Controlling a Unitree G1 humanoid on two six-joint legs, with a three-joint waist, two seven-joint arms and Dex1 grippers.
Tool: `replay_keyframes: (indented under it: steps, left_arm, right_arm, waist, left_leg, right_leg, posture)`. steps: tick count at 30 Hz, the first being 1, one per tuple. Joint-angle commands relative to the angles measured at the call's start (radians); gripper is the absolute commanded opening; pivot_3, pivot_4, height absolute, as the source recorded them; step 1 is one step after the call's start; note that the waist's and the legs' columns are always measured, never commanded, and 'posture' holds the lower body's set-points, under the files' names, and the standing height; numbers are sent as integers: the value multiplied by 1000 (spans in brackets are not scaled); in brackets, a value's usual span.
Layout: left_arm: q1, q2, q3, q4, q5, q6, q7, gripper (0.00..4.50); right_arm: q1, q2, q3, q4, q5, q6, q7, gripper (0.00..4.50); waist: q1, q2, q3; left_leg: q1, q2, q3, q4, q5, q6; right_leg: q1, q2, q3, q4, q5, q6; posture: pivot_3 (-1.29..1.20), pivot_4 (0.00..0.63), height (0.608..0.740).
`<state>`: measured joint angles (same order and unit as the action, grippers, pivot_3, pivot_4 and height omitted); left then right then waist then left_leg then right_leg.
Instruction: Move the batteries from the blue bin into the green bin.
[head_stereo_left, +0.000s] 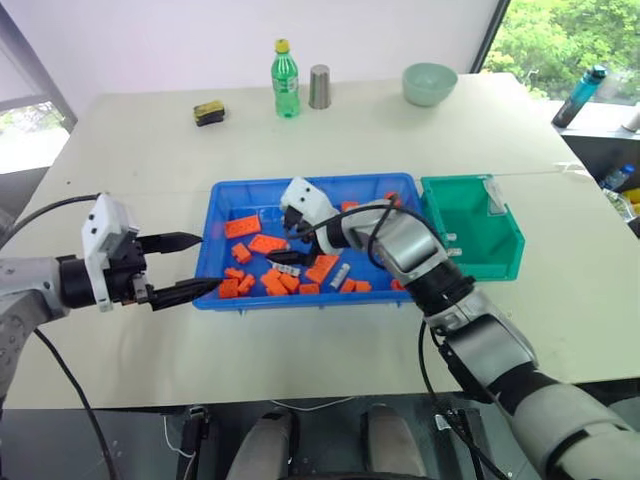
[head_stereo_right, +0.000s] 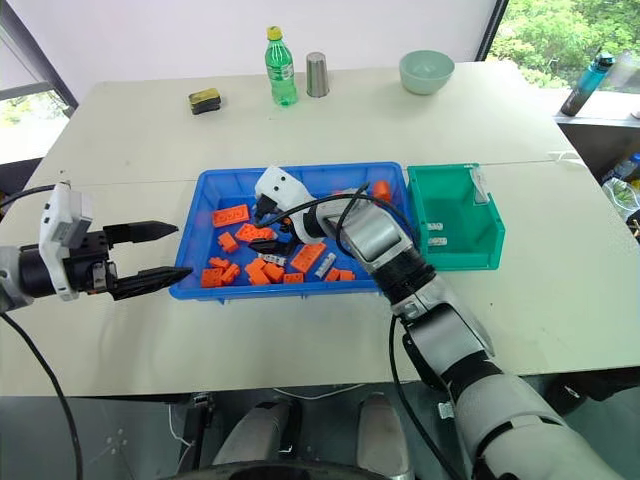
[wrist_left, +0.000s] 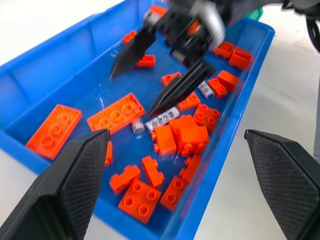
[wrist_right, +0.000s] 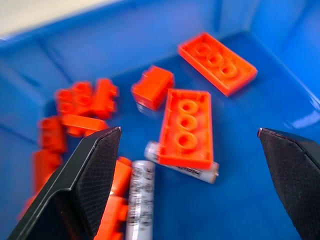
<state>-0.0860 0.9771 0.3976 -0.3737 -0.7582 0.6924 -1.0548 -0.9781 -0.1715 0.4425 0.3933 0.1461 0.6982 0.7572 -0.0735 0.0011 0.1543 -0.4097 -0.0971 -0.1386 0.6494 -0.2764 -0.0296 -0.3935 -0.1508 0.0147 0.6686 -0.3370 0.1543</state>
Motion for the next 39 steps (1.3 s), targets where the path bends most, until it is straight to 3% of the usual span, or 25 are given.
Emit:
replay_keyframes:
  steps: [1, 7, 10, 15, 29, 30, 34, 39]
  left_arm:
    - [6, 0, 52, -42, -26, 6, 25, 4500]
    - [19, -2, 58, -64, -37, 11, 48, 4500]
    - [15, -1, 59, -62, -36, 11, 51, 4500]
    - [3, 1, 52, -52, -34, 7, 54, 4500]
    - [-61, -17, -8, -29, -17, -2, 60, 4500]
    - [-64, -18, -12, -28, -16, -3, 60, 4500]
    - [-72, -16, -18, -23, -18, -5, 55, 4500]
    - [-65, -8, -7, -23, -18, -1, 43, 4500]
  right_arm:
    - [-53, 35, -27, 80, -33, -79, -5, 4493]
    - [-58, 61, -36, 162, -59, -137, 15, 4493]
    - [-52, 70, -44, 167, -64, -146, 25, 3628]
    - [-41, 77, -60, 139, -59, -127, 39, 1165]
    - [-151, 67, -145, 431, -161, -327, -98, 1168]
    - [-154, 66, -144, 440, -169, -336, -94, 2219]
    - [-164, 59, -141, 439, -190, -373, -53, 4108]
    - [-183, 23, -139, 359, -164, -447, 128, 4108]
  waist:
    - [-1, 0, 0]
    - [-4, 0, 0]
    - [-6, 0, 0]
    - [-9, 0, 0]
    - [-13, 0, 0]
    - [-16, 0, 0]
    - [-30, 0, 0]
    - [-34, 0, 0]
  left_leg:
    - [0, 0, 0, 0, 0, 0]
    - [0, 0, 0, 0, 0, 0]
    - [0, 0, 0, 0, 0, 0]
    - [0, 0, 0, 0, 0, 0]
    - [0, 0, 0, 0, 0, 0]
    - [0, 0, 0, -1, 0, 0]
    - [0, 0, 0, -1, 0, -1]
    - [0, 0, 0, -1, 0, -1]
  right_leg:
    - [0, 0, 0, 0, 0, 0]
    - [0, 0, 0, 0, 0, 0]
    - [0, 0, 0, 0, 0, 0]
    - [0, 0, 0, 1, 0, 0]
    - [0, 0, 0, 1, 0, 0]
    - [0, 0, 0, 1, 0, 0]
    - [0, 0, 0, 1, 0, 0]
    - [-1, 1, 0, 1, 0, 0]
  posture:
    - [0, 150, 727]
    - [0, 150, 727]
    - [0, 150, 727]
    - [0, 150, 727]
    - [0, 150, 727]
    - [0, 150, 727]
    - [0, 150, 727]
    - [0, 150, 727]
